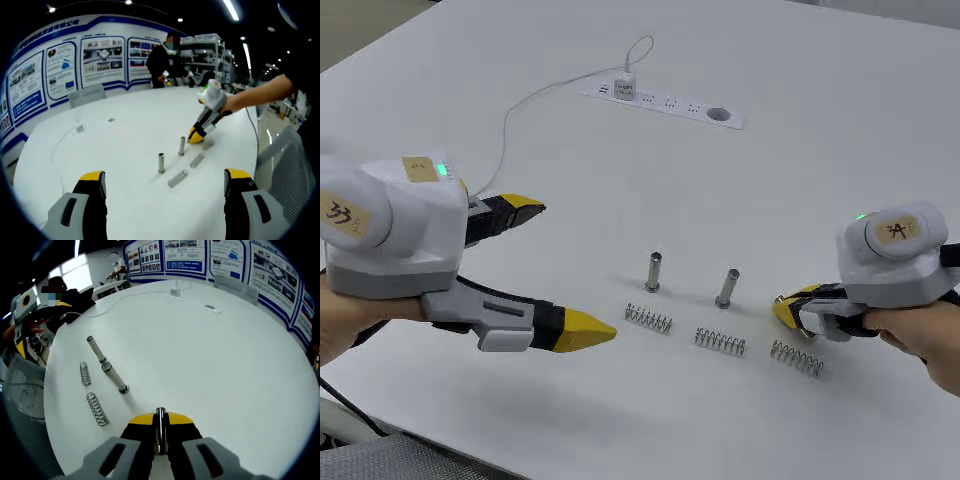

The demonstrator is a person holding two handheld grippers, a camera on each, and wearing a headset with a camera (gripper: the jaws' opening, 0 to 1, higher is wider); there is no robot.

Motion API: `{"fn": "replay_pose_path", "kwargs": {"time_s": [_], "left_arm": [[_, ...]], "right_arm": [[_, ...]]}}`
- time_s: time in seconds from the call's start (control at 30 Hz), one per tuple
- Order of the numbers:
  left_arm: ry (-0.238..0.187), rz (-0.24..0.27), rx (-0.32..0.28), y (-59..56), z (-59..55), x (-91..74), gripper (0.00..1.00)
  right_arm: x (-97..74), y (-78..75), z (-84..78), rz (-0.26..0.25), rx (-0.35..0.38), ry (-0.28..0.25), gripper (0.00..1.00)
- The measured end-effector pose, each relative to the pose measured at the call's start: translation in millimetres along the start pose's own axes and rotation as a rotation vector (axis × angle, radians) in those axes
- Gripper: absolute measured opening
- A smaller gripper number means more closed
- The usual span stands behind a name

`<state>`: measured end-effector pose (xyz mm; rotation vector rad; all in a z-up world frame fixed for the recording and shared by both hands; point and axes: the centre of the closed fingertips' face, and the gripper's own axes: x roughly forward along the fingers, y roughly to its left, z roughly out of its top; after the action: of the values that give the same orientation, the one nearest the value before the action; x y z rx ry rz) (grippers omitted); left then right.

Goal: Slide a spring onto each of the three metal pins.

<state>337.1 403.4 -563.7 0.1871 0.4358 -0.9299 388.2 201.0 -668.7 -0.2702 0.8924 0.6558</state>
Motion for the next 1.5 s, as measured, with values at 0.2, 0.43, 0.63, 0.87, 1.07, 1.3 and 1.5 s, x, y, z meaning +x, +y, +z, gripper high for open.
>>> {"fn": "replay_pose_path", "kwargs": {"time_s": [0.2,0.43,0.63,0.87,1.07,1.3,1.5], "left_arm": [[0.001,0.000,0.008,-3.4,2.9,-1.6,1.00],[0.005,0.007,0.018,-7.1,3.2,-6.1,1.00],[0.007,0.013,0.018,-7.9,3.6,-9.7,1.00],[-0.001,0.009,0.015,-12.9,6.7,-8.9,1.00],[0.006,0.005,0.025,-16.1,7.8,-7.8,1.00],[0.002,0.000,0.033,-19.9,10.7,-7.6,1.00],[0.002,0.004,0.037,-20.8,10.4,-10.9,1.00]], "right_arm": [[1.1,-1.0,-1.3,-0.020,0.022,0.025,0.08],[2.1,-1.5,-2.2,-0.026,0.037,0.021,0.07],[1.4,-0.3,-2.8,-0.025,0.047,-0.003,0.07],[-3.0,-4.1,-1.8,-0.031,0.057,-0.030,0.07],[-8.8,-8.9,2.7,-0.041,0.061,-0.063,0.07],[-14.5,-7.1,8.1,-0.047,0.027,-0.092,0.07],[-20.9,-4.3,10.5,-0.053,0.026,-0.121,0.07]]}}
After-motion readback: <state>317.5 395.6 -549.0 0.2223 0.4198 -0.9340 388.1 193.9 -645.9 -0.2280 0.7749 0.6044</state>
